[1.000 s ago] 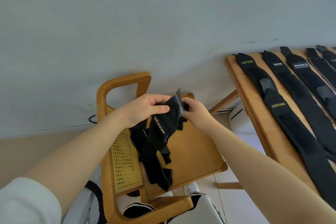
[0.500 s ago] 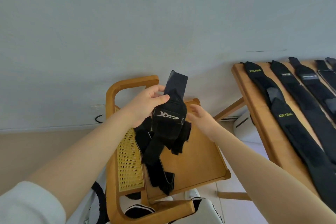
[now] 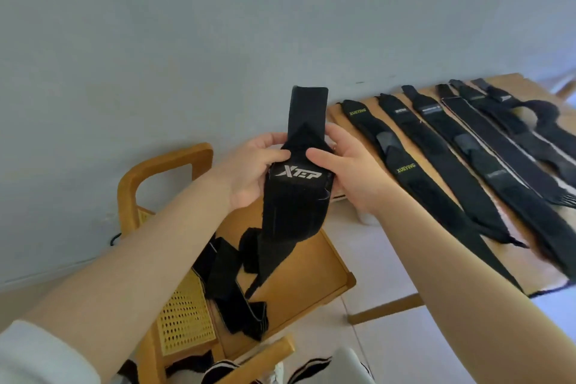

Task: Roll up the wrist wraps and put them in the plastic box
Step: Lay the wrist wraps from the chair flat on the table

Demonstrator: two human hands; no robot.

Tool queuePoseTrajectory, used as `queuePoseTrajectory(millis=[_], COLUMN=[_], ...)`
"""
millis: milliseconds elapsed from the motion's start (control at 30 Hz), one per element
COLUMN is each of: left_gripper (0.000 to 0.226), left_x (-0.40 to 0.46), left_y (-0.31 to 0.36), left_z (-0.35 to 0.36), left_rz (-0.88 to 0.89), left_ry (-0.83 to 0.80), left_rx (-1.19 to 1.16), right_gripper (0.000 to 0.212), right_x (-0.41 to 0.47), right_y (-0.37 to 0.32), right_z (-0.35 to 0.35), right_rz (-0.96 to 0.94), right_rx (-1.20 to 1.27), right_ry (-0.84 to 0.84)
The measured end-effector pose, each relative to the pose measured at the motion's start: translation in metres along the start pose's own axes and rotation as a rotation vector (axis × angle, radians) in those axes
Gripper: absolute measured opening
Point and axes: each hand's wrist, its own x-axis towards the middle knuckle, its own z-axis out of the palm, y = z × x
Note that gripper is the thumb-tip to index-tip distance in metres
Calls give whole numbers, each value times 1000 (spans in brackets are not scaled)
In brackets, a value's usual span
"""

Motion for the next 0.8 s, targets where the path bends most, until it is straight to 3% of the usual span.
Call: queuePoseTrajectory(millis=[133,333,633,800], left_gripper=[22,28,33,28], left_x=[-3,-3,-5,19], left_y=[-1,-14,-53,-84], left_z=[55,148,318,408], left_rz=[-21,-35,-215,-159], left_ry=[-200,-312,-603,-494], left_rx=[70,178,258,407], right_gripper=[34,35,30,30], right_x=[-37,-113,-234,-283], right_y=[-6,-15,-29,-28], right_z=[-39,-116,-261,-341], right_rz=[3,54,168,199], right_rx=[199,163,102,63], right_ry=[47,175,101,184])
